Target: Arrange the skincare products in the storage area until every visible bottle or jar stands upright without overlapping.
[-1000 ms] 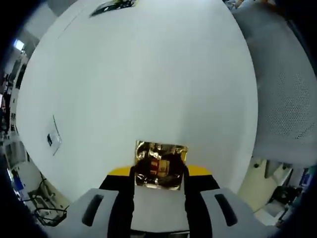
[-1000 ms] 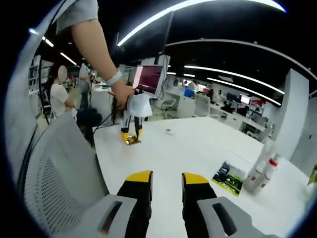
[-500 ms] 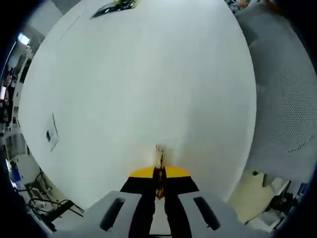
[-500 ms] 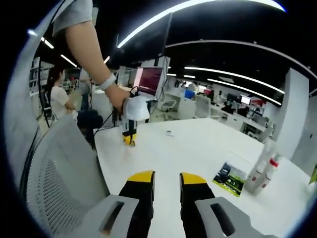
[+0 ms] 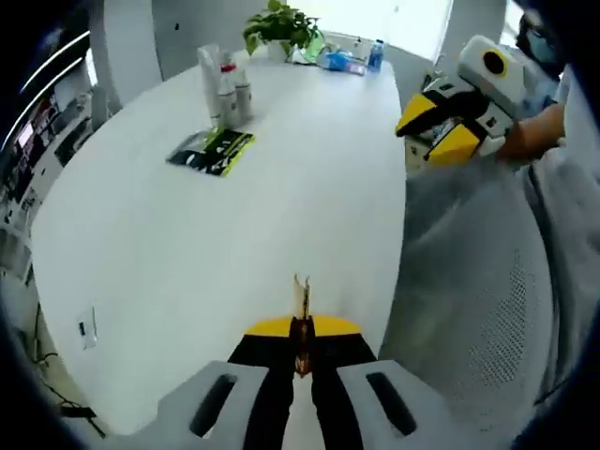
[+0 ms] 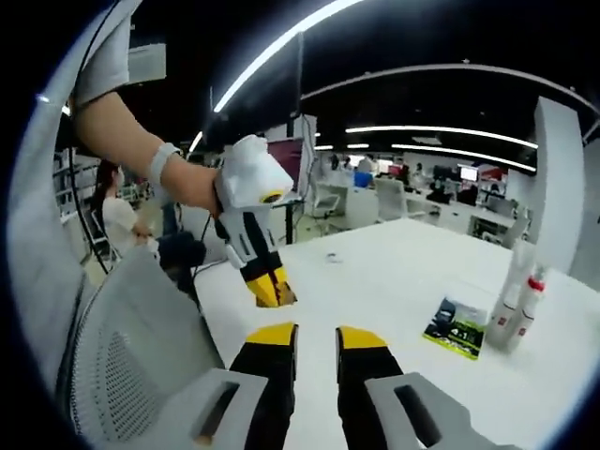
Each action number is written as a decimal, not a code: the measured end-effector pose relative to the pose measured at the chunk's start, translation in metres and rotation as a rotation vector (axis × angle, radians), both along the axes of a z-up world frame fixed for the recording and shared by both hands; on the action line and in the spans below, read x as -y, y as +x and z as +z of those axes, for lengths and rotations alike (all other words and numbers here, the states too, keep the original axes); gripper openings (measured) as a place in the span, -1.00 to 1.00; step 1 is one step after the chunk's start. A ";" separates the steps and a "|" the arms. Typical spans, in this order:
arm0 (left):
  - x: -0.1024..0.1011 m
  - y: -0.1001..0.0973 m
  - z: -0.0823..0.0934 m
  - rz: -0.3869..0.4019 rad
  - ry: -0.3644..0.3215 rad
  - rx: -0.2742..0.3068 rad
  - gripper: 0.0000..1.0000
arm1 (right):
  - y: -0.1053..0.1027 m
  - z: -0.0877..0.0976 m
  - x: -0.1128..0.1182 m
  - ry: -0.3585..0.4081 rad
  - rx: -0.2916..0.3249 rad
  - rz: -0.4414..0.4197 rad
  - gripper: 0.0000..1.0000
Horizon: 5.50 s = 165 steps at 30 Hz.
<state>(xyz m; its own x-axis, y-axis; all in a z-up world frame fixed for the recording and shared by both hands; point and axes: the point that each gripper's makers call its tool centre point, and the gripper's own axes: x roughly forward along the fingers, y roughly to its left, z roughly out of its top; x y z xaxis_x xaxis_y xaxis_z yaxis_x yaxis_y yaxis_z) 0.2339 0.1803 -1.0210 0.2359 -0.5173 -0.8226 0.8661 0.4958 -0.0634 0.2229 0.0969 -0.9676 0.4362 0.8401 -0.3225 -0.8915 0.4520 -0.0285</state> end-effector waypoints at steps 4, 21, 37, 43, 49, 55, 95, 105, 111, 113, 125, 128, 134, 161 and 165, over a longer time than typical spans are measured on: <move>0.017 -0.006 0.008 -0.046 0.013 0.031 -1.00 | -0.007 -0.001 -0.003 0.001 -0.016 0.028 -0.85; 0.073 -0.018 0.014 -0.185 0.053 0.088 -1.00 | -0.011 -0.008 -0.001 -0.043 -0.019 0.040 -0.96; 0.081 -0.025 0.015 -0.325 0.118 0.135 -1.00 | -0.020 -0.016 -0.003 -0.083 -0.040 0.088 -1.00; 0.081 -0.033 0.015 -0.545 0.198 0.188 -1.00 | -0.026 -0.018 -0.005 -0.099 -0.046 0.127 -1.00; 0.090 -0.039 0.015 -0.592 0.168 0.174 -1.00 | -0.036 -0.024 -0.008 -0.160 -0.011 0.173 -1.00; 0.085 -0.026 0.021 -0.421 0.052 0.112 -0.78 | -0.029 -0.019 -0.005 -0.101 -0.064 0.145 -1.00; 0.075 -0.010 0.081 0.296 -0.881 -0.288 -1.00 | -0.003 0.021 0.010 0.280 -0.293 0.029 -0.69; 0.087 -0.028 0.081 0.181 -0.861 -0.333 -1.00 | -0.001 0.030 0.012 0.357 -0.329 0.031 -0.71; 0.086 -0.027 0.074 0.201 -0.843 -0.346 -1.00 | -0.012 0.032 0.012 0.376 -0.366 0.094 -1.00; 0.086 -0.025 0.070 0.215 -0.837 -0.351 -1.00 | -0.009 0.031 0.013 0.382 -0.376 0.074 -1.00; 0.103 -0.016 0.072 0.330 -1.037 -0.421 -1.00 | 0.005 0.042 0.026 0.504 -0.444 0.014 -1.00; 0.099 -0.016 0.076 0.313 -1.040 -0.395 -1.00 | 0.008 0.041 0.026 0.500 -0.441 0.005 -1.00; 0.093 -0.016 0.076 0.311 -1.019 -0.433 -1.00 | 0.004 0.037 0.020 0.447 -0.399 0.018 -1.00; 0.095 -0.018 0.091 0.322 -1.068 -0.434 -0.98 | 0.005 0.043 0.025 0.522 -0.466 0.017 -1.00; 0.094 -0.017 0.089 0.327 -1.060 -0.434 -1.00 | 0.004 0.044 0.025 0.525 -0.471 0.019 -1.00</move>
